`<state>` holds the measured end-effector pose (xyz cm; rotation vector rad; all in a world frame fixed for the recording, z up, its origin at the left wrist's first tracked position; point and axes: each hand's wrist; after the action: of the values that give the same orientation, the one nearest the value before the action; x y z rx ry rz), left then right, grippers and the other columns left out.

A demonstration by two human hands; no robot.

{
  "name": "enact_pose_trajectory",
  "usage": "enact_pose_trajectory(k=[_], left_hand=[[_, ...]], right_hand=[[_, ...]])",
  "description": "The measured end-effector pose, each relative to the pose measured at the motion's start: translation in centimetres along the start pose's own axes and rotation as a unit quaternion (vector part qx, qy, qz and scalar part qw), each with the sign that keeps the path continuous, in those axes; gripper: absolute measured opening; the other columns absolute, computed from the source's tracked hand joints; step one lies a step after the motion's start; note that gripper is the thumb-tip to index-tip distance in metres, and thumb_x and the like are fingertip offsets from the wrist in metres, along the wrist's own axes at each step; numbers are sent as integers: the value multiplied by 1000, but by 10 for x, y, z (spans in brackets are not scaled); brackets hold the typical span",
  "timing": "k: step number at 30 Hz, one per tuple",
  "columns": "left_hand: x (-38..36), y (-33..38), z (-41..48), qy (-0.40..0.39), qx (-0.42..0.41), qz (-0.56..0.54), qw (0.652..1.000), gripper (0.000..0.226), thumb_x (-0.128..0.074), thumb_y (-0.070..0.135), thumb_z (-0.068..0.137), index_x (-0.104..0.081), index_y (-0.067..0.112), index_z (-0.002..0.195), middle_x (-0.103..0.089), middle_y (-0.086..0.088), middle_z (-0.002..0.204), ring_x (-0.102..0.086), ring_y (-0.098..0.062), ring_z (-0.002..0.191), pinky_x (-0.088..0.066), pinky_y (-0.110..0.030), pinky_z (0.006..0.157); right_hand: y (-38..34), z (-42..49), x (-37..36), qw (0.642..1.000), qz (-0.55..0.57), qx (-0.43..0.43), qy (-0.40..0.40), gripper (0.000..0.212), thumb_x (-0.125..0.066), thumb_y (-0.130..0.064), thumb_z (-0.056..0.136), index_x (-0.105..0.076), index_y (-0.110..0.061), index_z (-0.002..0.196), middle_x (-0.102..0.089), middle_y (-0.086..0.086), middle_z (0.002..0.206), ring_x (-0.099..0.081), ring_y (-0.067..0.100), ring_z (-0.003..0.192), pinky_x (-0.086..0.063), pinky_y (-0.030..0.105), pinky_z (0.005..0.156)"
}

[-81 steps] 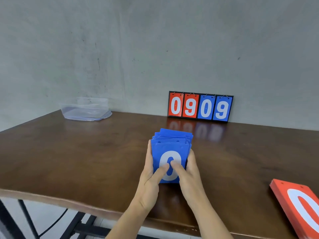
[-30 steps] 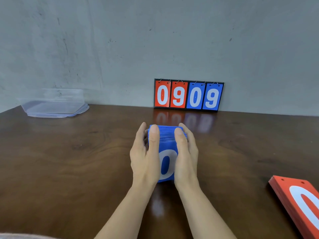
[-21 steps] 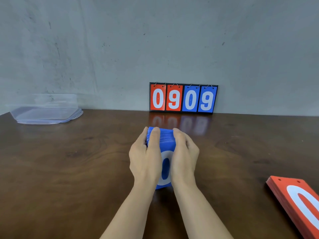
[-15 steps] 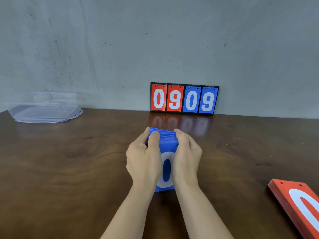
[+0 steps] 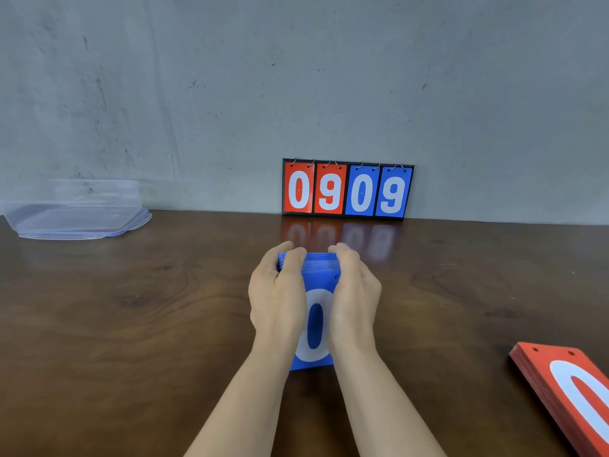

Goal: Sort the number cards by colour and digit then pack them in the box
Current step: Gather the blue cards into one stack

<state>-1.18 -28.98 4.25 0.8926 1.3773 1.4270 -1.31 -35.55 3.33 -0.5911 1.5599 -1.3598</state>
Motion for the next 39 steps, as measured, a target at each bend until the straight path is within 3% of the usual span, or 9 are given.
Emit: enact_pose_trajectory(k=[6, 10, 19, 22, 25, 29, 32, 35, 39], left_hand=[[-4, -3, 2, -4, 25, -42, 999, 22, -51, 27, 95, -69, 24, 108, -64, 20, 97, -58, 4, 86, -42, -21, 78], [-5, -3, 0, 7, 23, -55, 998, 23, -50, 24, 96, -69, 23, 110, -64, 20, 98, -58, 6, 80, -39, -10, 65], [-4, -5, -5, 4, -16, 0, 1000, 37, -47, 24, 97, -56, 21, 133, -55, 11, 134, -48, -1, 106, -34, -24, 94], [-5, -5, -6, 2, -9, -18, 1000, 29, -45, 28, 99, -61, 28, 123, -58, 18, 117, -50, 1, 99, -36, -23, 91], [-5, -7, -14, 12, -57, -24, 998, 34, -34, 53, 98, -59, 34, 86, -60, 25, 76, -57, 10, 74, -44, -9, 73], [1, -22, -19, 1, -136, 7, 991, 76, -18, 77, 84, -56, 26, 125, -60, 21, 111, -55, 9, 105, -43, -8, 87], [12, -29, -21, -56, -145, 23, 988, 68, -17, 67, 93, -47, 26, 137, -53, 30, 117, -46, 23, 107, -36, 2, 88], [28, -40, -34, -147, -129, 20, 981, 54, -26, 61, 95, -46, 33, 137, -62, 19, 120, -55, 1, 117, -42, -24, 103], [39, -53, -40, -193, -84, 5, 978, 77, -45, 64, 84, -27, 30, 150, -59, 15, 130, -53, -9, 124, -38, -43, 110]], right_hand=[[5, 4, -2, 999, -49, -9, 13, 27, -51, -33, 91, -68, -31, 70, -67, -5, 73, -67, 20, 77, -57, 43, 76], [3, 3, -2, 999, -48, -14, 9, 24, -53, -33, 92, -68, -25, 75, -68, -5, 77, -67, 18, 78, -56, 39, 75], [2, 1, -1, 991, -133, -26, -21, 33, -39, -53, 74, -62, -29, 72, -67, -1, 77, -67, 21, 78, -54, 52, 85], [1, -2, 1, 992, -117, -36, -26, 34, -39, -53, 73, -63, -30, 83, -68, 0, 87, -66, 20, 84, -53, 48, 89], [4, -7, 7, 996, -67, -22, -54, 36, -42, -50, 83, -63, -33, 108, -66, -4, 109, -64, 15, 101, -54, 35, 91], [14, -12, 21, 992, -42, 70, -95, 39, -46, -34, 79, -57, -29, 116, -63, -14, 109, -61, 1, 102, -52, 17, 79], [23, -15, 30, 986, -102, 82, -106, 32, -48, -13, 87, -60, -22, 115, -66, -9, 99, -63, 5, 90, -51, 17, 69], [34, -18, 37, 977, -166, 78, -112, 41, -44, -21, 81, -59, -25, 120, -66, -8, 105, -62, 12, 96, -54, 30, 79], [39, -23, 38, 969, -210, 65, -114, 58, -41, -32, 78, -48, -28, 135, -62, -9, 121, -59, 14, 111, -52, 42, 94]])
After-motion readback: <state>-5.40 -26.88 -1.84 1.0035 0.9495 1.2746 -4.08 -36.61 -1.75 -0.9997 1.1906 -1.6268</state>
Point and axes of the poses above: each hand's wrist, its own z-axis towards the middle knuckle, its own x-axis out of the back of the hand, y = z × x
